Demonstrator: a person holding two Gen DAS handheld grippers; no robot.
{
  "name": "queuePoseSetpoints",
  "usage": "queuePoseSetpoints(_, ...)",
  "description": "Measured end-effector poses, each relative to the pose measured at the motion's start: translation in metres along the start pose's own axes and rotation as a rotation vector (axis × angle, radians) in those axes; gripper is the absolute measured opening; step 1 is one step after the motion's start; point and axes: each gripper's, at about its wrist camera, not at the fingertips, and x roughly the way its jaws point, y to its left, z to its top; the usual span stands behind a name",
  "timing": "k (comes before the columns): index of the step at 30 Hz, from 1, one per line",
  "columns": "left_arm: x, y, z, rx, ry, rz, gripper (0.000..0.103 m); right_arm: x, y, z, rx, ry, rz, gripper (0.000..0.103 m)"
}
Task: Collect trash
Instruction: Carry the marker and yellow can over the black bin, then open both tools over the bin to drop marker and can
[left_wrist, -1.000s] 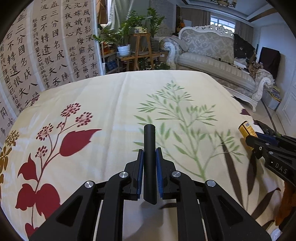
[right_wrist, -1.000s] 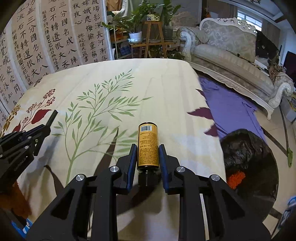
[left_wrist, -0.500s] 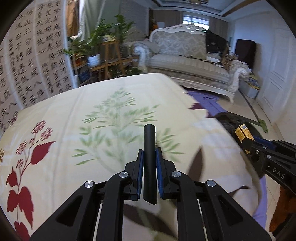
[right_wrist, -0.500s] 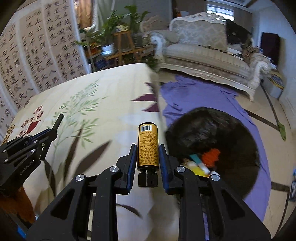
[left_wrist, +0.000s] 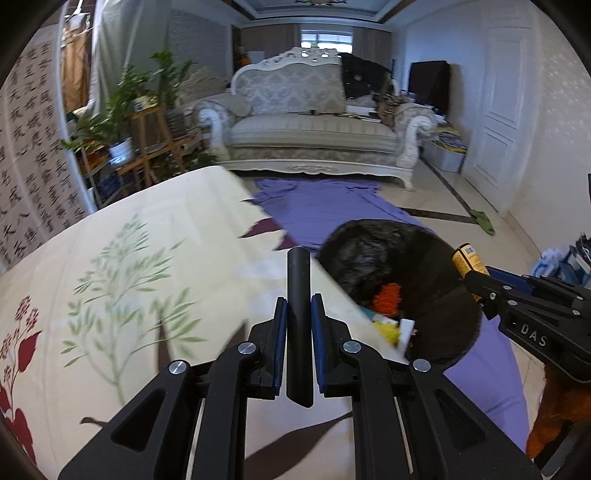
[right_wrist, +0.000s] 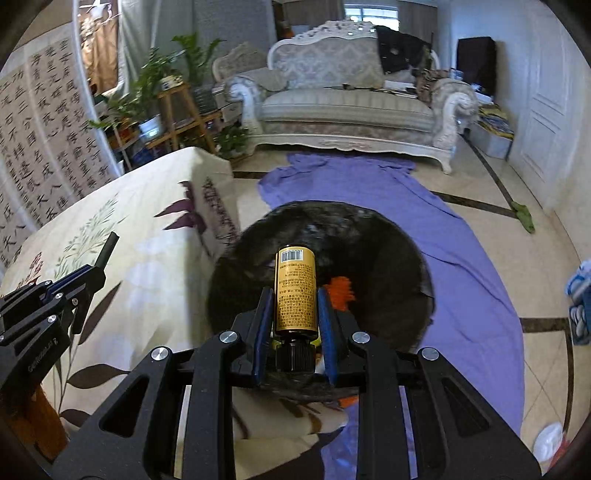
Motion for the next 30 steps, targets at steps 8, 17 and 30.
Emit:
queuePoseSetpoints(8,0.017,-0.031,0.01,0.036,0.005,-0.032,0.014,0.004,-0.027,-0.002,0.038,-0.001,-0.035,0.023)
queuePoseSetpoints(17,0.042,-0.048,0.019,0.046,0.022,-0.032,0.014,0.012,-0.047,0.0,0.061,-0.013,-0.049,0.023)
queuePoseSetpoints(30,0.07,-0.064,0.035,0.079,0.039,-0.033,0.014,0.038,-0.056,0.013,0.073,0.001,-0.04,0.023)
